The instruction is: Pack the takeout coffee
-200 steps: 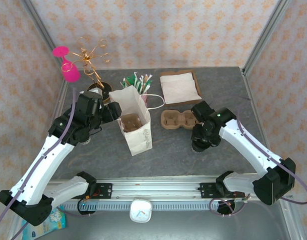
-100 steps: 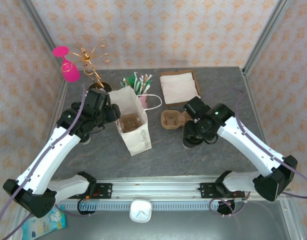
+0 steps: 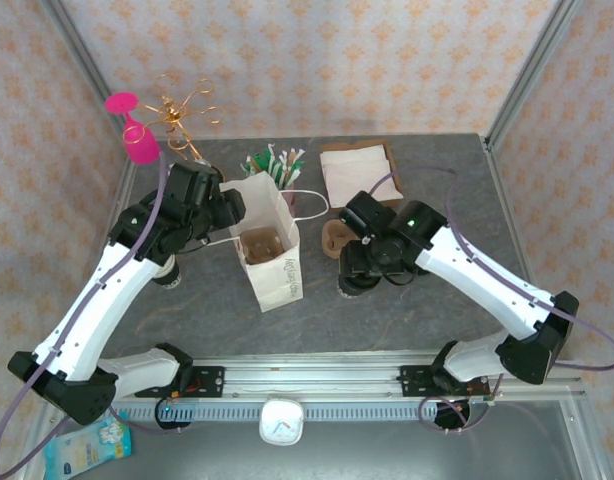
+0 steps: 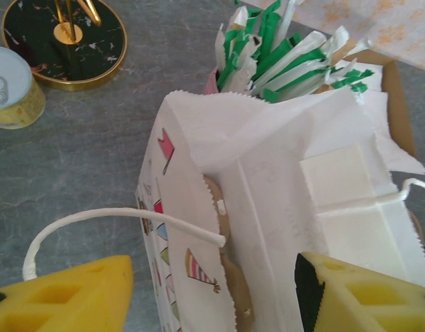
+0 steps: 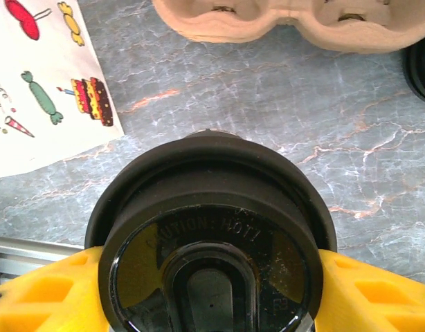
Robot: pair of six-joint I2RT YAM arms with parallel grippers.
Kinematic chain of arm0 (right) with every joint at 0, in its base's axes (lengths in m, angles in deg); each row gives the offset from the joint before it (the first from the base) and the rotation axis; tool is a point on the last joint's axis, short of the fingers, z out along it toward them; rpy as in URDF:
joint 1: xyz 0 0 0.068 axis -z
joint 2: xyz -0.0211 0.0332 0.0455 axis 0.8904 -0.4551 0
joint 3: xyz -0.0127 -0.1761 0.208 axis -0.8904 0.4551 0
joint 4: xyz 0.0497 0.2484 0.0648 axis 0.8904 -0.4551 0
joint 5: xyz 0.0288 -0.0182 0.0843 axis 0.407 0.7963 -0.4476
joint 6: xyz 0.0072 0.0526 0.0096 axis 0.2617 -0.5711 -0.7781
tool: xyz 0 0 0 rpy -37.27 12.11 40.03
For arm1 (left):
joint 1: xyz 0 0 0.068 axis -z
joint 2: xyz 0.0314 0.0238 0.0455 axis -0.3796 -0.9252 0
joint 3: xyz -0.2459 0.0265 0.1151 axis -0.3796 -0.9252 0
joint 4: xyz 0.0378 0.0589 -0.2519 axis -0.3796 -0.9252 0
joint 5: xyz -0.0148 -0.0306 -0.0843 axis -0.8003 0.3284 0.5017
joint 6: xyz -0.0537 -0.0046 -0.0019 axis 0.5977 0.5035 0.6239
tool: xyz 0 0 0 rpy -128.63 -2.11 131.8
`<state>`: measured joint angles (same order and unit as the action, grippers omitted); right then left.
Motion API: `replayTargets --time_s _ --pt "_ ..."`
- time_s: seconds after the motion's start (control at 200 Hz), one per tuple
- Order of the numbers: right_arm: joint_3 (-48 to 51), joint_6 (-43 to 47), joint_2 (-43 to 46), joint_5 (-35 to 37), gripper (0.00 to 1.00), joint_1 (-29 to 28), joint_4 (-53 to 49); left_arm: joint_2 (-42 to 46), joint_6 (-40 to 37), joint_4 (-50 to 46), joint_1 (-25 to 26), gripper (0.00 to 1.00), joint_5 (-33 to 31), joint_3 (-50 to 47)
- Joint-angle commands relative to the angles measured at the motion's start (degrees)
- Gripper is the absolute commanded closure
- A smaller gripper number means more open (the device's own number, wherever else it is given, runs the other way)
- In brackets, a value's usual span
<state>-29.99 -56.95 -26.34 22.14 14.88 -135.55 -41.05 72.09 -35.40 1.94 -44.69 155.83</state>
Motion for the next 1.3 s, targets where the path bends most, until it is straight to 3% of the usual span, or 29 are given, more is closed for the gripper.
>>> replayTargets --time_s 0.0,0.09,0.265,0.581,0.721,0.881,1.296 --pt "-2.8 -0.8 -0.3 0.0 0.37 -1.0 -1.7 -3.5 -0.5 -3.3 -0.8 0.34 -1.0 2.6" --pt "-4.0 -0.9 -0.3 -0.5 0.38 -1.4 -1.7 -4.6 -0.8 -5.1 -0.9 0.35 -6.4 2.7" --pt "-5.4 -0.4 -0.1 -0.5 0.38 -1.6 -1.7 -6.4 -2.4 -1.8 -1.7 0.39 -2.3 0.5" --pt "-8.6 0.5 -1.1 -1.0 0.39 -2.0 -1.7 -7.4 -2.8 0.2 -3.9 0.78 -8.4 1.8" --pt "-9.9 0.3 -2.6 -0.6 0.4 -3.6 -1.7 -8.2 -3.6 -2.7 -4.0 0.88 -12.6 5.1" --pt "-12.4 0.0 -4.8 0.1 0.41 -6.3 -1.7 -7.1 -3.3 -4.5 -4.0 0.95 -16.8 6.6" --pt "-19.5 0.0 -8.0 0.8 0.42 -10.5 -1.7 -3.4 0.7 -3.7 -4.0 1.0 -20.6 4.6"
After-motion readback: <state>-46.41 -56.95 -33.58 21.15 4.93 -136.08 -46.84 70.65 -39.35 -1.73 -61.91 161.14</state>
